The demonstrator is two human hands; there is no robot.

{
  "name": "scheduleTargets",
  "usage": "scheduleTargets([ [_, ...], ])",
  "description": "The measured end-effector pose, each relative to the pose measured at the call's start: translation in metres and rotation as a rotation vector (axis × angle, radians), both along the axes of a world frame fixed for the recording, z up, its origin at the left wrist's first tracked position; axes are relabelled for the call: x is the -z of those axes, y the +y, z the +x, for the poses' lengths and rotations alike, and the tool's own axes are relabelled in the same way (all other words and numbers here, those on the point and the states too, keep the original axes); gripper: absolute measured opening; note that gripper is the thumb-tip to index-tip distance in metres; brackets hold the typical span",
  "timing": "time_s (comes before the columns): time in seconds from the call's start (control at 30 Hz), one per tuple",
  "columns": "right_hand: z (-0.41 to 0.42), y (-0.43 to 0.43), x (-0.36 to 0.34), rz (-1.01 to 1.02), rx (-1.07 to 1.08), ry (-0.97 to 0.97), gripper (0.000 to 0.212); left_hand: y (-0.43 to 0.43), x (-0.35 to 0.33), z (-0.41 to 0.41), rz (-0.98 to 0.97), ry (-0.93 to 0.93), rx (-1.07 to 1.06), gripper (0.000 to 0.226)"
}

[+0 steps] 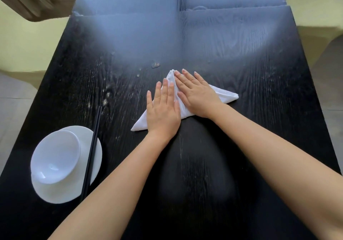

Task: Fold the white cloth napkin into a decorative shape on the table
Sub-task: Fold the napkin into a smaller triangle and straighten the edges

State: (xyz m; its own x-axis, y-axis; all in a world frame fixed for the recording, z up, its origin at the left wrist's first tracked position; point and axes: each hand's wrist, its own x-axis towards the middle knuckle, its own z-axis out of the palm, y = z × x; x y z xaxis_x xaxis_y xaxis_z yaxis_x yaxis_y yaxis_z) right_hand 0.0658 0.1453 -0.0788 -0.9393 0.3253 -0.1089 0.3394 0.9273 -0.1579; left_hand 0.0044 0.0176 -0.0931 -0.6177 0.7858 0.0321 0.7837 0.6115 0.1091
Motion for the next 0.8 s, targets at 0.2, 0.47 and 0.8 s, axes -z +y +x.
scheduleTargets([
  [0.2,0.013,0.001,0.004,0.032,0.028,0.0,0.073,0.003,-0.003,-0.006,-0.095,-0.054,0.066,0.066],
  [0.47,0.053,0.007,0.003,0.018,0.128,-0.022,0.069,0.033,-0.009,-0.016,-0.045,-0.022,0.194,0.056],
  [0.8,0.087,0.015,0.001,-0.014,0.229,-0.007,0.069,0.036,-0.006,-0.052,-0.031,-0.171,0.087,0.057],
])
